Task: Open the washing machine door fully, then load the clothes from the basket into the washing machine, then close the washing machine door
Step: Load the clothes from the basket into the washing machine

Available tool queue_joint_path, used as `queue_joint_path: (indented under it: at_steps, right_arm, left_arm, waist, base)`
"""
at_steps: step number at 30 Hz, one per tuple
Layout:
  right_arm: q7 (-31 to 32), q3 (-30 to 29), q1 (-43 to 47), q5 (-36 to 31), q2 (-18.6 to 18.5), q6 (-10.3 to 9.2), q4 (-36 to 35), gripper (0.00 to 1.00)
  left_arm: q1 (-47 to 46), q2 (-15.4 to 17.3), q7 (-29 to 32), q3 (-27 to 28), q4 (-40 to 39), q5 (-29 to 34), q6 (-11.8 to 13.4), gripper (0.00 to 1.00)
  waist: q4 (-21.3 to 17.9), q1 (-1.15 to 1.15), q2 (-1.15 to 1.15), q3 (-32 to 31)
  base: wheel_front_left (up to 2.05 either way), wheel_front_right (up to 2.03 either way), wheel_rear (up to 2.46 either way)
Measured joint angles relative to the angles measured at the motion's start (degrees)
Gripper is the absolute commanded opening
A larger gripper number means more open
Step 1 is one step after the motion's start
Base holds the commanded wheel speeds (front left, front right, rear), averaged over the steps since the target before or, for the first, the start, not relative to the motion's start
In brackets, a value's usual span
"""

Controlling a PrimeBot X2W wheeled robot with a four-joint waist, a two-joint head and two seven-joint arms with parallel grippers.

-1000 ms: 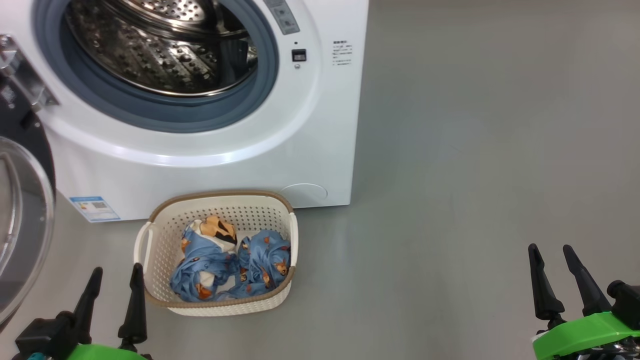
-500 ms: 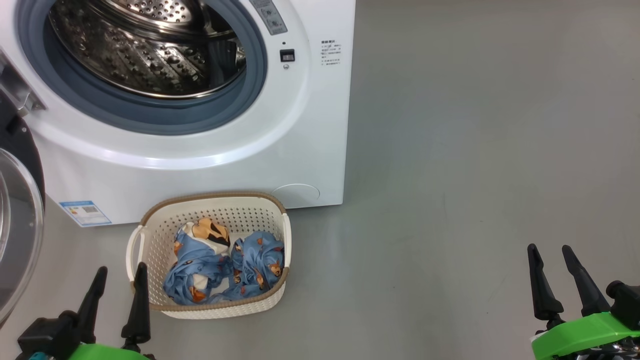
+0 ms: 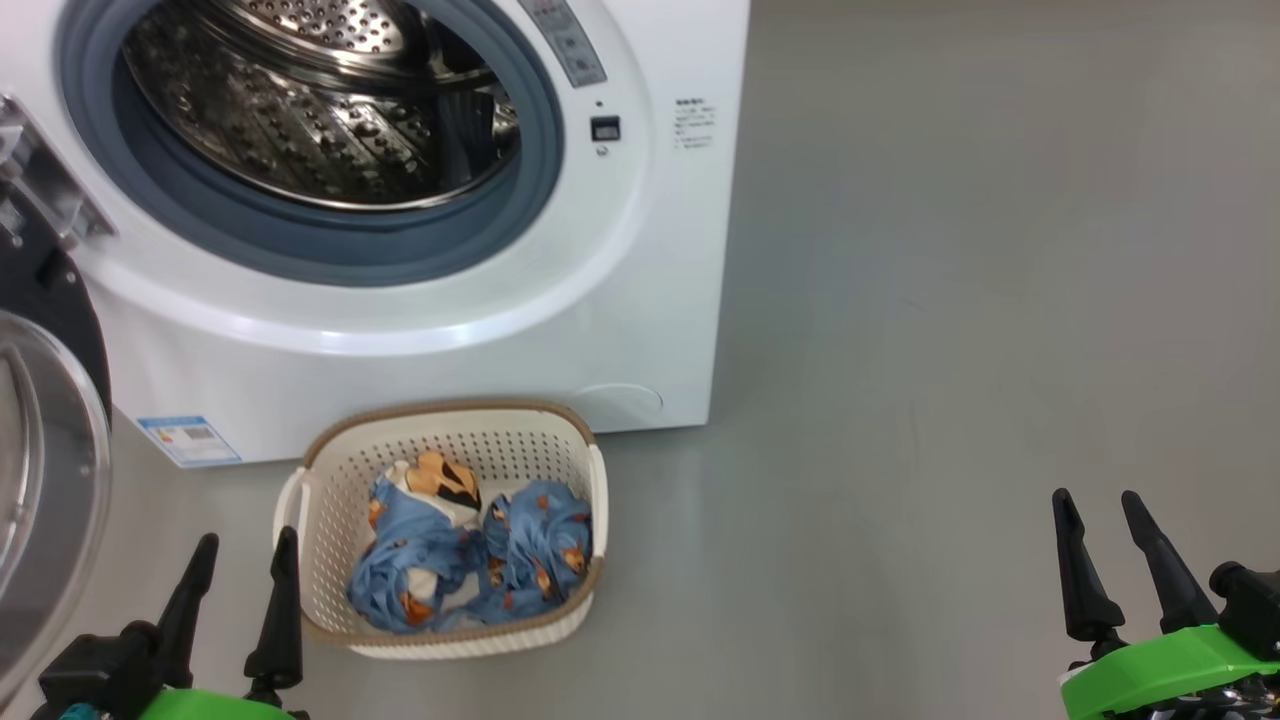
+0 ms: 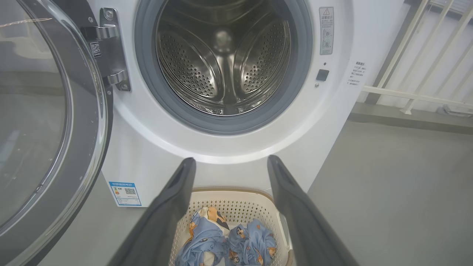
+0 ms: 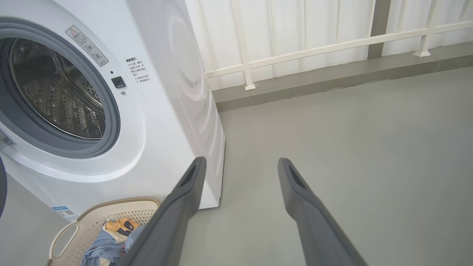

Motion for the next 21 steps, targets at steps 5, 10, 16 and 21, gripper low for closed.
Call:
queue_joint_path:
  at_steps: [5, 10, 16, 21]
  right_arm:
    - [0.0, 0.2, 0.0, 0.0, 0.0, 0.00, 0.0, 1.00]
    - [0.0, 0.4, 0.0, 0.0, 0.2, 0.00, 0.0, 1.00]
    - [0.0, 0.2, -0.1, 0.0, 0.2, 0.00, 0.0, 1.00]
    - [0.0, 0.1, -0.2, 0.0, 0.3, 0.00, 0.0, 1.00]
  left_arm:
    - [0.0, 0.0, 0.0, 0.0, 0.0, 0.0, 0.0, 1.00]
    - [0.0, 0.4, 0.0, -0.8, -0.3, 0.6, 0.0, 1.00]
    - [0.0, 0.3, 0.0, -1.3, -0.5, 0.6, 0.0, 1.00]
    - [0.0, 0.3, 0.0, -1.3, -0.5, 0.6, 0.0, 1.00]
  waist:
    - [0.0, 0.00, 0.00, 0.0]
    - [-0.1, 0.00, 0.00, 0.2]
    - [0.1, 0.00, 0.00, 0.6]
    - [0.3, 0.00, 0.00, 1.0]
  base:
    - [1.33, -2.37, 1.04]
    - [1.30, -1.83, 0.53]
    - [0.82, -0.83, 0.01]
    - [0.13, -0.13, 0.00]
